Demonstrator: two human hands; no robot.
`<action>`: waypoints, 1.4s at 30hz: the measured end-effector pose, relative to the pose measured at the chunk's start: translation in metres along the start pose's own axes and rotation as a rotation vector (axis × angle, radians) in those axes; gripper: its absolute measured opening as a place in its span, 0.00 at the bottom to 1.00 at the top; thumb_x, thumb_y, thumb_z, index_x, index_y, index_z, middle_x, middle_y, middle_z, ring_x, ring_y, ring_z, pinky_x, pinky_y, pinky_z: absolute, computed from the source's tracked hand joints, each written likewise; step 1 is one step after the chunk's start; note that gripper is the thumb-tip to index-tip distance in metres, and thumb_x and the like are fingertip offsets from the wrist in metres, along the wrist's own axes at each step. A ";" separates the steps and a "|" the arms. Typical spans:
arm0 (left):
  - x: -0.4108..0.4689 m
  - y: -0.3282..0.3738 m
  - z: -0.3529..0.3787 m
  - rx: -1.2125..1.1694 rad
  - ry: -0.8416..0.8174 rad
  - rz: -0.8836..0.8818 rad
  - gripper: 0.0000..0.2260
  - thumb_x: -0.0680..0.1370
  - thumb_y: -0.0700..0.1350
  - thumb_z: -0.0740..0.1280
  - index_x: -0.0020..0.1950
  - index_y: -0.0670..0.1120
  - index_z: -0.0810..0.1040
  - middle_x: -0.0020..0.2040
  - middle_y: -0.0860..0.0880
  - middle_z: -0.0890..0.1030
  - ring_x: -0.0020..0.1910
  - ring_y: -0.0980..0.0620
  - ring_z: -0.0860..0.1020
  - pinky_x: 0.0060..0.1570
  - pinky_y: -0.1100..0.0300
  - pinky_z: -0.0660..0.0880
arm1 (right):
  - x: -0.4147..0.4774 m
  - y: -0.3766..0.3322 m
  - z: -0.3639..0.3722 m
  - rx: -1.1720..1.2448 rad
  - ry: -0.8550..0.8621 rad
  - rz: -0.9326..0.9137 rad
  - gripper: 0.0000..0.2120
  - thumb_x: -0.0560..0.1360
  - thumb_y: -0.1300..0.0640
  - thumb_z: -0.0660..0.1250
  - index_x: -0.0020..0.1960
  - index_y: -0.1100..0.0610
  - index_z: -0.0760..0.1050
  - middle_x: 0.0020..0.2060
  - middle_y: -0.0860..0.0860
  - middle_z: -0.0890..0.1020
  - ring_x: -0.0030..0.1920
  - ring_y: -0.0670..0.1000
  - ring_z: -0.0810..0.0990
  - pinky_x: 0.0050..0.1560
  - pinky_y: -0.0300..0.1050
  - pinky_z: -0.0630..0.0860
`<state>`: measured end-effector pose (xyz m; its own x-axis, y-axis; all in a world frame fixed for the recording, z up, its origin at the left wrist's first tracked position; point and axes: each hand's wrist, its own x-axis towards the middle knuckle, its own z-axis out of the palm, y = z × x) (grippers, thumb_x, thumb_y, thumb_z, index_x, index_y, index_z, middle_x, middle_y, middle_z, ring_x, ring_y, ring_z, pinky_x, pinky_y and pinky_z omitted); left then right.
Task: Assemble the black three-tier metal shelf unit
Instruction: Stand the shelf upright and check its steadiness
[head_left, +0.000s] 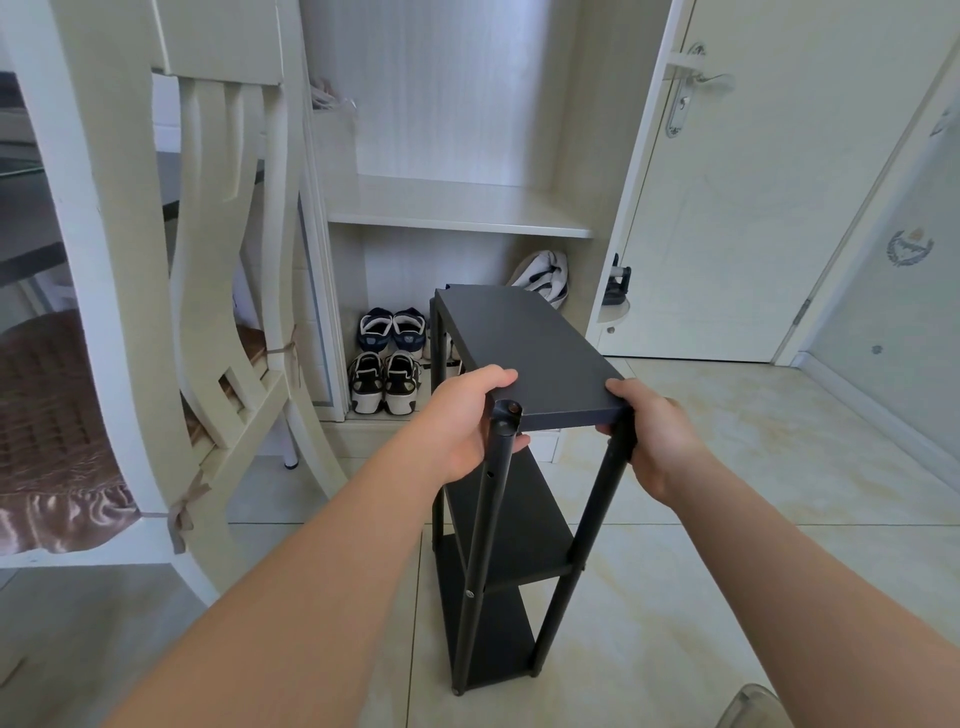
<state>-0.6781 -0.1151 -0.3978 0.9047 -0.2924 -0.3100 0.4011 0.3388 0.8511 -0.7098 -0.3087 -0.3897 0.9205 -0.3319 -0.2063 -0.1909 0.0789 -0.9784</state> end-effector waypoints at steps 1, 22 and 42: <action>0.000 0.000 0.000 0.001 0.000 -0.001 0.16 0.80 0.44 0.67 0.67 0.45 0.74 0.59 0.44 0.83 0.57 0.43 0.82 0.53 0.44 0.81 | 0.001 0.000 0.000 -0.003 0.001 0.002 0.08 0.80 0.53 0.66 0.52 0.58 0.77 0.39 0.51 0.79 0.39 0.50 0.77 0.49 0.45 0.72; 0.004 -0.007 0.011 0.026 0.202 -0.012 0.11 0.82 0.47 0.64 0.63 0.47 0.73 0.57 0.45 0.82 0.51 0.43 0.82 0.51 0.39 0.81 | -0.003 -0.001 0.004 -0.015 0.081 -0.005 0.10 0.80 0.55 0.68 0.42 0.59 0.75 0.35 0.51 0.78 0.34 0.51 0.75 0.46 0.46 0.70; -0.004 -0.012 0.012 0.080 0.227 0.004 0.12 0.82 0.52 0.64 0.62 0.49 0.74 0.58 0.48 0.81 0.55 0.43 0.81 0.53 0.41 0.80 | 0.006 -0.002 -0.002 0.113 0.038 0.092 0.03 0.79 0.59 0.67 0.48 0.58 0.77 0.36 0.48 0.80 0.36 0.49 0.76 0.45 0.44 0.72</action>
<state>-0.6879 -0.1286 -0.4024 0.9190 -0.0793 -0.3863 0.3930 0.2649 0.8806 -0.7047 -0.3130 -0.3893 0.8869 -0.3536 -0.2973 -0.2320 0.2154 -0.9486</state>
